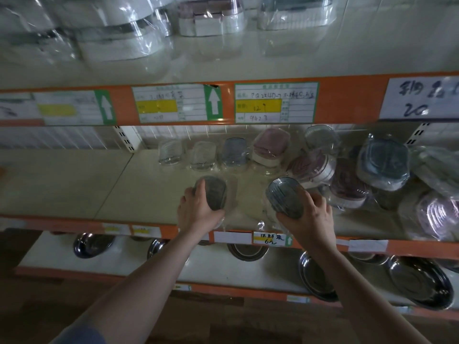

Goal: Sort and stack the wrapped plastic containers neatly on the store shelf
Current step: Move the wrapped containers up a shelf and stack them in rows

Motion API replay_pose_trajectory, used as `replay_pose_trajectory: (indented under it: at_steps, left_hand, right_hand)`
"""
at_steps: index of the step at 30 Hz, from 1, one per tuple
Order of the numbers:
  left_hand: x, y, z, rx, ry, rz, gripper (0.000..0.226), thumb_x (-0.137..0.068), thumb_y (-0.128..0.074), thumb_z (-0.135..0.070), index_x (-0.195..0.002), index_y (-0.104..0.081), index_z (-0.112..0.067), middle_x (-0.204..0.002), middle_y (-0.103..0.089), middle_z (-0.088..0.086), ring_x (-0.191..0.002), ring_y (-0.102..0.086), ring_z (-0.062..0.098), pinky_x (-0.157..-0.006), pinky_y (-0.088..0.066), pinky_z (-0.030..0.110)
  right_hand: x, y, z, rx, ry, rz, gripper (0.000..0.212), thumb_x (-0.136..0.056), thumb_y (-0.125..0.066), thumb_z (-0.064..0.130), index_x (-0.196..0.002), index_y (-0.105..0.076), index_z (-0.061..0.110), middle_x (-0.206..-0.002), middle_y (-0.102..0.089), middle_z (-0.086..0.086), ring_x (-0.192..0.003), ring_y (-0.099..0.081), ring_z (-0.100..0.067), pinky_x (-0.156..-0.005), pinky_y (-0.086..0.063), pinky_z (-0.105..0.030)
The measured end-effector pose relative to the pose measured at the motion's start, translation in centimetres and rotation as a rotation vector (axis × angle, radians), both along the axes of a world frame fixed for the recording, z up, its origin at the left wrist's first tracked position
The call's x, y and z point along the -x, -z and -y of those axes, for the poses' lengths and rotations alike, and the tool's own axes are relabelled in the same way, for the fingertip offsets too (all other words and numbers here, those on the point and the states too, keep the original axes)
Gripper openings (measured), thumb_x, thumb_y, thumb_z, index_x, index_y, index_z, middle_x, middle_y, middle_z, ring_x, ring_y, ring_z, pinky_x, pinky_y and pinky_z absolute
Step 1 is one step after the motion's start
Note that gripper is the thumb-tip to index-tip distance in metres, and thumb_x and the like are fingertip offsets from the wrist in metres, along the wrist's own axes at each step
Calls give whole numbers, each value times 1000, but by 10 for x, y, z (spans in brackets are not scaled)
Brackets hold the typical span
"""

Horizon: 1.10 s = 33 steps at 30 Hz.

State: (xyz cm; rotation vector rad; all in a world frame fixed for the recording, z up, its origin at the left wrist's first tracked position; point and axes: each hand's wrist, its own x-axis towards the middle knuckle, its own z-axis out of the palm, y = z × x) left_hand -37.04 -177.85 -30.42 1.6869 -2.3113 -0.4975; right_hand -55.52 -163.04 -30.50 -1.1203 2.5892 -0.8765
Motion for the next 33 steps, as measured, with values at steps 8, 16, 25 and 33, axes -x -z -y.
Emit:
replay_pose_trajectory:
  at_steps: [8, 16, 25, 33]
  left_hand:
    - [-46, -35, -41, -52, 92, -6, 96, -70, -73, -45, -147, -21, -21, -131, -40, 13, -118, -44, 33, -95, -40, 38]
    - [-95, -104, -82, -128, 195, -51, 93, -71, -74, -42, -146, -21, -28, -130, -40, 12, -117, -47, 30, -95, -44, 37]
    - [-118, -174, -127, -114, 203, -40, 92, -72, -72, -42, -146, -19, -30, -130, -40, 9, -115, -48, 28, -93, -44, 34]
    - [-134, -226, -182, -108, 171, -109, 92, -72, -74, -40, -146, -22, -30, -135, -37, 9, -118, -48, 26, -95, -44, 35]
  right_hand:
    - [-44, -39, -25, 8, 11, -17, 72, -70, -73, 45, -134, -47, 24, -124, -46, -15, -111, -42, -37, -95, -37, -42]
    - [-80, -96, -63, 11, 1, -7, 71, -70, -69, 49, -134, -46, 29, -122, -48, -11, -111, -44, -33, -94, -39, -40]
    - [-96, -160, -104, 30, -47, -52, 72, -72, -69, 50, -136, -44, 29, -122, -48, -11, -113, -43, -32, -95, -38, -40]
    - [-99, -220, -153, 112, -179, -117, 71, -75, -65, 57, -136, -43, 28, -125, -47, -11, -112, -44, -29, -93, -40, -38]
